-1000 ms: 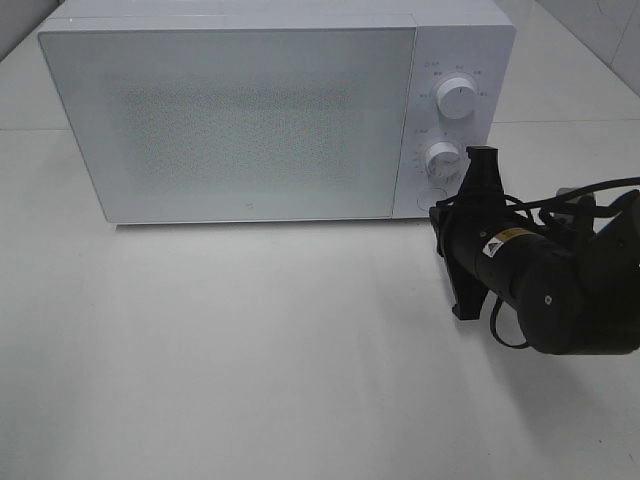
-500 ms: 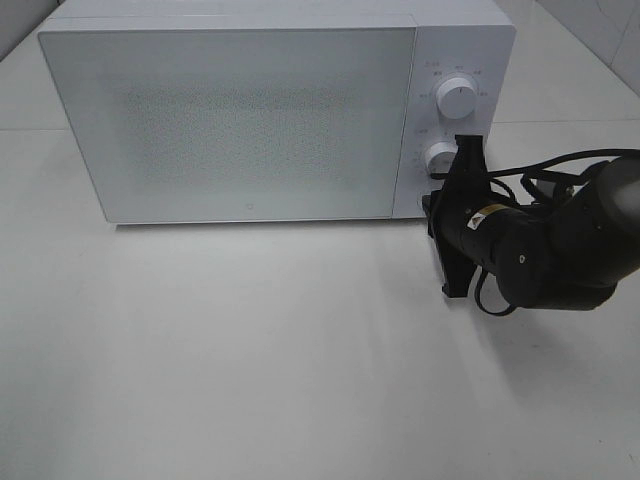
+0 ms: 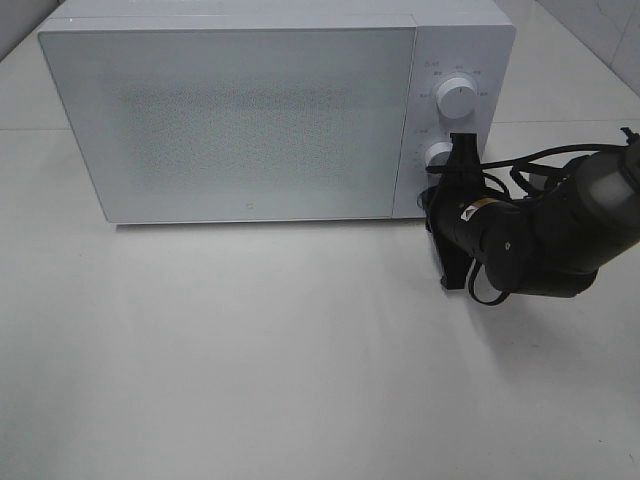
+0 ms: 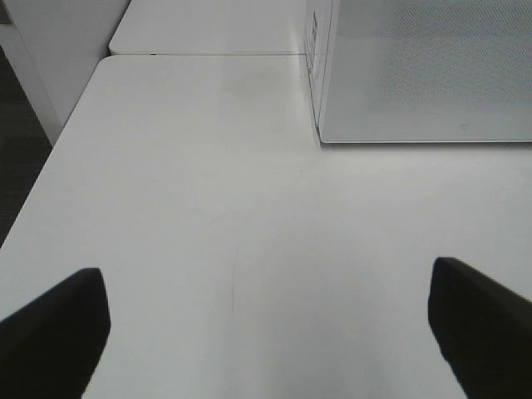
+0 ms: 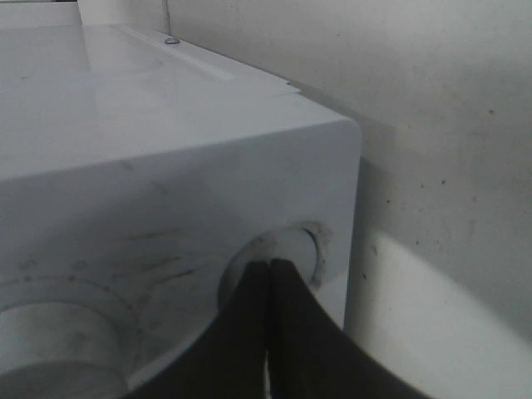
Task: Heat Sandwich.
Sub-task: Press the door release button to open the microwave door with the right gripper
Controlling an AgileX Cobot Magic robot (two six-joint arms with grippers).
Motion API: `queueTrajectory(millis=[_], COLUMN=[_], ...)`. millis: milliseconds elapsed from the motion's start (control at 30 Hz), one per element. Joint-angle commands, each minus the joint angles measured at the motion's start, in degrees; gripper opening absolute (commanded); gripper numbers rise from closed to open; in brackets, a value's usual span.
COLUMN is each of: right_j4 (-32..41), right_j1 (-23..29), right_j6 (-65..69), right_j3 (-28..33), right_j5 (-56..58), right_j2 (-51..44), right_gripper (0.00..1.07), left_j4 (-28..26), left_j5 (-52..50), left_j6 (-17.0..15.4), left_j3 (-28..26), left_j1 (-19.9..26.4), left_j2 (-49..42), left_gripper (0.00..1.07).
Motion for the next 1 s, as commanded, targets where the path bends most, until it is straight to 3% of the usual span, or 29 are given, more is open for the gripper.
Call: queueTrajectory(millis=[33,567,1000], right_j4=[0.74,1.15,1.09], right_j1=[-0.46,-0.46,-0.46], right_j6=[-1.20,0.11,-0.06], right_j3=[-1.32,-7.79,-8.65], right_j5=[-4.64,-13.12,-16.10], right_j2=[-0.06,3.78,4.81], right_gripper=[0.00,0.00,0.01], left_j4=[-0.46,-0.46,-0.46], left_j5=[-0.29,-0.29,-0.29], left_j6=[-0.40,-0.40,-0.40], left_j3=[0.17,0.17,0.17], left_j1=[0.17,0.17,0.17], left_j2=[-1.26,-1.26,-1.26], left_gripper=[0.98,0.98,0.98])
